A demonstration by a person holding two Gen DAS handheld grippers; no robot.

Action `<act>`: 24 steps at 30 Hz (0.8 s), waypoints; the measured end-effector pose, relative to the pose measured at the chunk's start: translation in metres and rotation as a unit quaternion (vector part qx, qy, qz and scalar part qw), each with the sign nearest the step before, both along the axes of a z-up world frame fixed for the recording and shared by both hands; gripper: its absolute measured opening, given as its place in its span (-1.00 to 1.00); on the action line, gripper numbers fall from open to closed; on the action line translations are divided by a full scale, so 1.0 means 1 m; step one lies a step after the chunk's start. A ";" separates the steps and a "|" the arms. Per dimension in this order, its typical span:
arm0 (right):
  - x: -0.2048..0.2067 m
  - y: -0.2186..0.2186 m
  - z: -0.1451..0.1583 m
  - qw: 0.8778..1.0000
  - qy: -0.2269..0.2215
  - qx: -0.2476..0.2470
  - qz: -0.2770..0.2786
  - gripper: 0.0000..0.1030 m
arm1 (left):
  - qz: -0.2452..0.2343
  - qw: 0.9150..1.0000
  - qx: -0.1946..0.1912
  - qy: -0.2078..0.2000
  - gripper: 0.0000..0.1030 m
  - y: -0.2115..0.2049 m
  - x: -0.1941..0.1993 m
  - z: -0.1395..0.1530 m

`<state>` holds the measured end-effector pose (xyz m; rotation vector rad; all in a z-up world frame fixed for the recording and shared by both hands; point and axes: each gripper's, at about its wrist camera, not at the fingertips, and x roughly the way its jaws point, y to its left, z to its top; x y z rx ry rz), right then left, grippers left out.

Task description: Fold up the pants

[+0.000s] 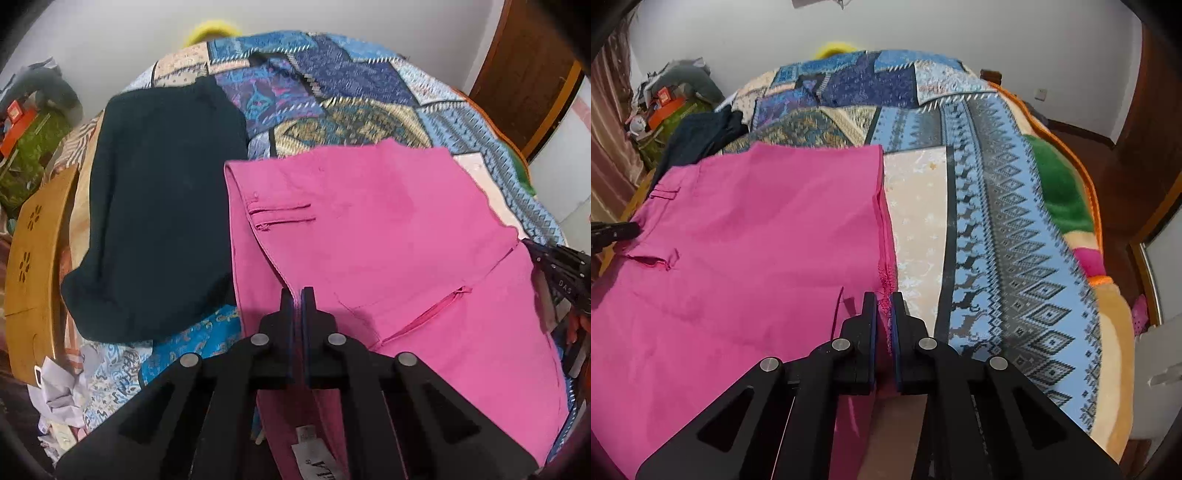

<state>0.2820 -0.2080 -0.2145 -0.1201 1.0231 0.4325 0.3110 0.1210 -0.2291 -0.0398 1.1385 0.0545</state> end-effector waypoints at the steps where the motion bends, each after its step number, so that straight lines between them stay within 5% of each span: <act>1: 0.001 0.001 -0.002 1.000 0.003 -0.004 0.001 -0.89 | 0.002 1.000 0.002 0.004 -0.91 0.001 0.001 -0.003; 9: 0.001 0.002 0.000 1.000 0.010 -0.013 0.007 -0.85 | -0.015 1.000 0.003 0.011 -0.83 0.003 -0.004 -0.003; 16: -0.003 -0.004 0.035 0.999 -0.038 0.003 -0.009 -0.79 | -0.016 1.000 -0.007 -0.023 -0.79 0.015 -0.008 0.027; 24: 0.014 0.006 0.076 0.996 -0.081 0.042 0.003 -0.14 | 0.002 0.998 0.002 -0.056 -0.42 0.033 0.017 0.048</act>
